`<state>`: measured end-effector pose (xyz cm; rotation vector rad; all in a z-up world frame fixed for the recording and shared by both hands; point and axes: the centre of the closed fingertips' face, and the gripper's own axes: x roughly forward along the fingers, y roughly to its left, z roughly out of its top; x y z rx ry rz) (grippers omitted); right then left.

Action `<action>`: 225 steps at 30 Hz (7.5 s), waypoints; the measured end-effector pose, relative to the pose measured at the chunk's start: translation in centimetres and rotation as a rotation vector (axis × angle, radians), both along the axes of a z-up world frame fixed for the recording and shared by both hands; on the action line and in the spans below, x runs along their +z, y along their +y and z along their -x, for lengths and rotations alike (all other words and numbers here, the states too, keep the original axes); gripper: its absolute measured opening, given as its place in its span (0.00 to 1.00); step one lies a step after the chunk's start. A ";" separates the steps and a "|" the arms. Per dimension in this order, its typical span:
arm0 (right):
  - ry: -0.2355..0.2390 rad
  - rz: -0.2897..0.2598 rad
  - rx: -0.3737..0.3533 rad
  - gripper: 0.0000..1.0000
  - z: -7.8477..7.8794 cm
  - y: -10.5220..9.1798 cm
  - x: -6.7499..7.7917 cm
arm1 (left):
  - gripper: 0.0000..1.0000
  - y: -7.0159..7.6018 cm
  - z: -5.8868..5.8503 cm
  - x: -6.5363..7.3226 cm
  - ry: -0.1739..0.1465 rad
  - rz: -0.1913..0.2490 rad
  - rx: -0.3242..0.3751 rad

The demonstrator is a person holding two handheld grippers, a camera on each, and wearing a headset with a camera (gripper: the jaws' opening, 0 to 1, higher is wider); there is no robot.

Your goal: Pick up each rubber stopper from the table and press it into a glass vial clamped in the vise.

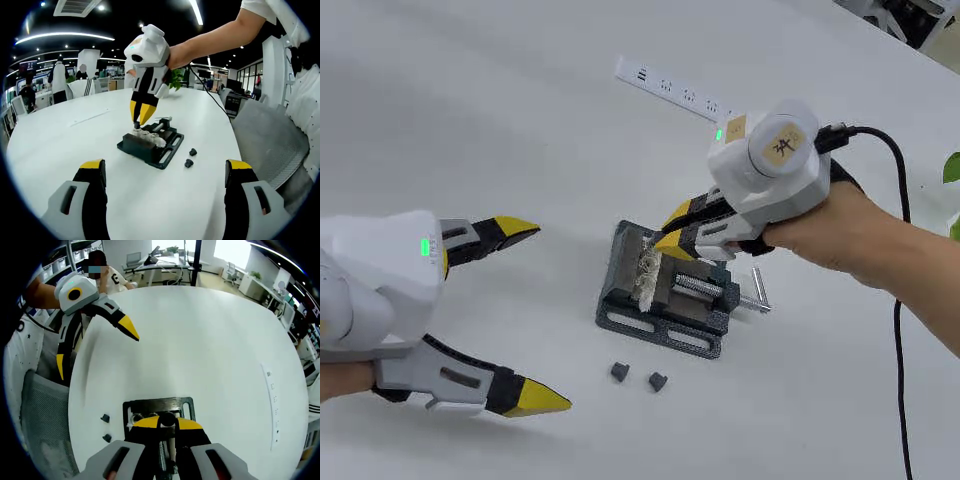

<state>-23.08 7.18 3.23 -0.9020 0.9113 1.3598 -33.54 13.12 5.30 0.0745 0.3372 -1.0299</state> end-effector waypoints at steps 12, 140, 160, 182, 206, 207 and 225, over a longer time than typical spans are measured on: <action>-0.005 0.008 0.001 0.07 -0.2 -0.1 -0.2 | 0.99 0.0 0.0 0.0 0.000 0.003 0.001; 0.023 0.158 0.102 0.12 0.0 0.4 0.2 | 0.98 -0.3 -0.4 0.3 0.009 0.040 0.013; 0.015 0.119 0.110 0.00 0.0 0.1 0.1 | 0.98 -0.3 -0.5 0.5 0.008 0.038 0.005; -0.002 0.127 0.112 0.01 0.0 0.1 -0.2 | 0.96 -0.3 -0.7 0.5 0.012 0.046 0.011; 0.023 0.177 0.100 0.01 -0.1 0.2 -0.4 | 0.96 -0.6 -1.0 0.9 0.002 0.061 0.015; 0.022 0.183 0.109 0.01 0.0 0.1 -0.4 | 0.96 -0.5 -1.0 0.9 0.001 0.061 0.015; -0.016 0.186 0.133 0.00 0.1 0.1 -0.5 | 0.96 -0.5 -1.2 1.3 -0.006 0.071 0.025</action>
